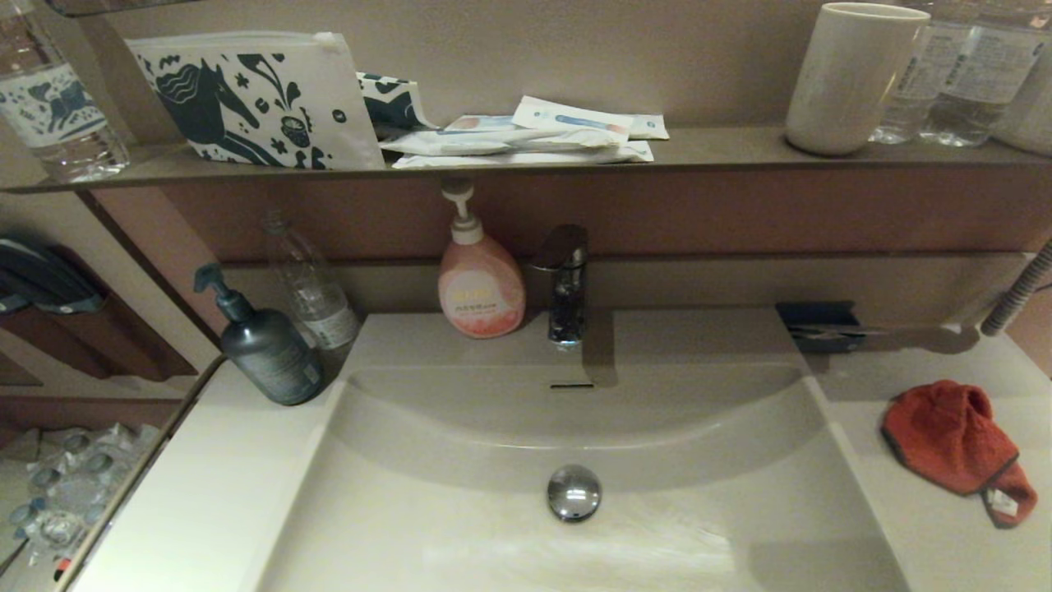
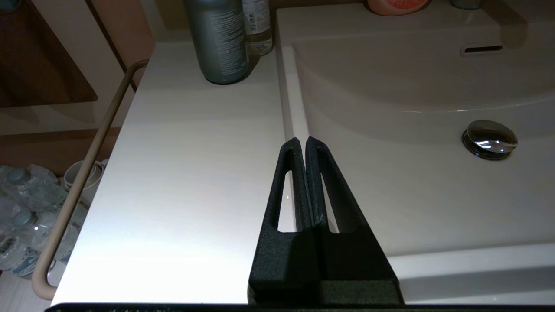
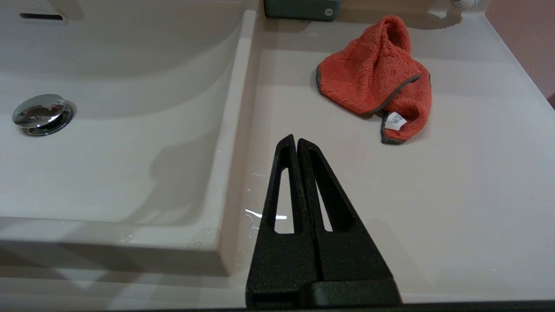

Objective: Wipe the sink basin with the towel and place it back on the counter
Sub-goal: Turn on the faucet

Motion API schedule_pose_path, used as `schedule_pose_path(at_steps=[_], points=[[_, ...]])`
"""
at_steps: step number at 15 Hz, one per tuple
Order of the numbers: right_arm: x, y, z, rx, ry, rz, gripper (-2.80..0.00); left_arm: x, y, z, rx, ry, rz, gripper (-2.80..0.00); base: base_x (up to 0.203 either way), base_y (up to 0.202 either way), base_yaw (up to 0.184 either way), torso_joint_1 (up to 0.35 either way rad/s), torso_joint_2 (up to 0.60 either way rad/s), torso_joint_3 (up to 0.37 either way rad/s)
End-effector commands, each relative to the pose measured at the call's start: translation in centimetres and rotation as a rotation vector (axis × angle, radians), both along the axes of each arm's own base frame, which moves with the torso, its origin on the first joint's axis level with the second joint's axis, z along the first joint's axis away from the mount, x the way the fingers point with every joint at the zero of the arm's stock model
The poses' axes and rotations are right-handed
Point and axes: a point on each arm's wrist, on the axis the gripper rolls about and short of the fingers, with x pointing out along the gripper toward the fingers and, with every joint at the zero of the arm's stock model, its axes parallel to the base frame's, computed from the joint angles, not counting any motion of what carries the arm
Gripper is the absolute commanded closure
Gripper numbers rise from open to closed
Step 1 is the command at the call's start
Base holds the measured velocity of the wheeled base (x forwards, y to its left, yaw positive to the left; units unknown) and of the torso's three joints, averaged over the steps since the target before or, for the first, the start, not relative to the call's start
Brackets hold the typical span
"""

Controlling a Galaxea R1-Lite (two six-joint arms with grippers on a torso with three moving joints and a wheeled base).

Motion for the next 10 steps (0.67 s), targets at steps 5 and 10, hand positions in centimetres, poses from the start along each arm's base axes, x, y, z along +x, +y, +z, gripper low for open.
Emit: schedule_pose_path(at_steps=[5, 10], points=[[0.0, 0.0, 0.0, 0.000, 0.000, 0.001, 0.00, 0.0, 0.0, 0.0, 0.004, 0.000, 0.000, 0.00, 0.000, 0.000, 0.000, 0.000, 0.00, 0.000], [0.0, 0.0, 0.0, 0.000, -0.001, 0.001, 0.00, -0.7, -0.1, 3.0, 0.007, -0.053, -0.038, 0.00, 0.000, 0.000, 0.000, 0.000, 0.00, 0.000]])
